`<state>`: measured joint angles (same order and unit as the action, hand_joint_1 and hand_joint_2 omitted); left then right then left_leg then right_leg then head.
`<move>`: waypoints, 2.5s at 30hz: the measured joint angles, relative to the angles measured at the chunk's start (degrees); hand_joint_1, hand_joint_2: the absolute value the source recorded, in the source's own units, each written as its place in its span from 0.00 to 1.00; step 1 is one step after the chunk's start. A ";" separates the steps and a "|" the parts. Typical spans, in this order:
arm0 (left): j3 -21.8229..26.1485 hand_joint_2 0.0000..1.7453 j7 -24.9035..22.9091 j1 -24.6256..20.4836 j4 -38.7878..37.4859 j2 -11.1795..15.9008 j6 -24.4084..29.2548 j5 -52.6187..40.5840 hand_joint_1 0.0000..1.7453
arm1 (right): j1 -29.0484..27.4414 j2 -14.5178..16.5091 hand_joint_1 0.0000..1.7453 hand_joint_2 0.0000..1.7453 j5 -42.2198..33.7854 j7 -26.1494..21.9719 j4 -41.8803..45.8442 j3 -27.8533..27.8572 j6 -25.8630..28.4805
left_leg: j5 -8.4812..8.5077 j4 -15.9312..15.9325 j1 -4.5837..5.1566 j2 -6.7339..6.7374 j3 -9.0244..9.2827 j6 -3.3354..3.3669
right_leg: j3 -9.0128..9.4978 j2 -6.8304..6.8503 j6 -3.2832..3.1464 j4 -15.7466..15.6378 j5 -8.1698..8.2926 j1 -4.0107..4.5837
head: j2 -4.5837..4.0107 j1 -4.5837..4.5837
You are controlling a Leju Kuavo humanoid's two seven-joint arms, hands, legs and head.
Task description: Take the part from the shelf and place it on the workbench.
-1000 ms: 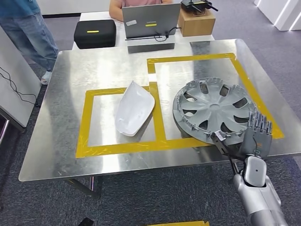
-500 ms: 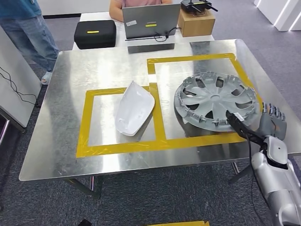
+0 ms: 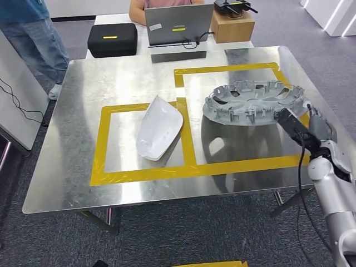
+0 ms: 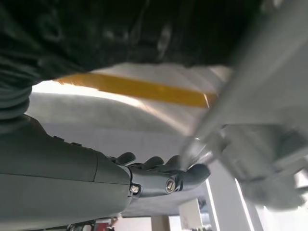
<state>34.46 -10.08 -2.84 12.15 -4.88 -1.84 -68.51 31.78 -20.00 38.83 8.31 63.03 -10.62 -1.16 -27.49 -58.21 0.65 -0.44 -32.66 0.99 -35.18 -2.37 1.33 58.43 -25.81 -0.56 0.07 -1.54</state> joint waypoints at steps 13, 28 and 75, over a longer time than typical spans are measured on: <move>1.41 0.00 -0.56 -0.05 0.00 0.12 -1.37 0.81 0.00 | 2.82 -2.37 0.00 0.00 7.14 4.02 8.85 -3.70 7.97 | 0.01 0.00 0.00 -0.02 0.00 0.00 | 0.00 0.03 0.01 0.00 0.00 0.01 | 0.00 -0.01; 4.01 0.00 -1.57 -0.34 0.00 -0.09 -3.94 2.32 0.00 | 2.85 -4.96 0.00 0.00 20.52 1.01 8.58 -7.52 7.87 | 0.02 0.00 0.00 -0.03 -0.01 0.00 | 0.01 0.04 0.02 0.00 0.01 0.01 | 0.00 -0.01; 11.28 0.00 0.20 -0.26 0.09 -0.17 -2.49 8.18 0.00 | -1.05 -3.65 0.00 0.00 21.82 -1.29 8.69 -6.61 17.48 | 4.74 0.78 1.08 1.40 -4.71 2.26 | 3.41 2.76 3.50 4.47 -3.74 -1.02 | 0.00 0.62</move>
<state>45.74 -9.87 -3.10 12.25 -5.05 -4.33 -60.34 30.74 -23.65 60.65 7.02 71.71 -17.23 16.32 -22.75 -57.43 1.73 0.96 -37.36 3.25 -31.77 0.39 4.83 62.90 -29.55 -1.59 0.07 -0.92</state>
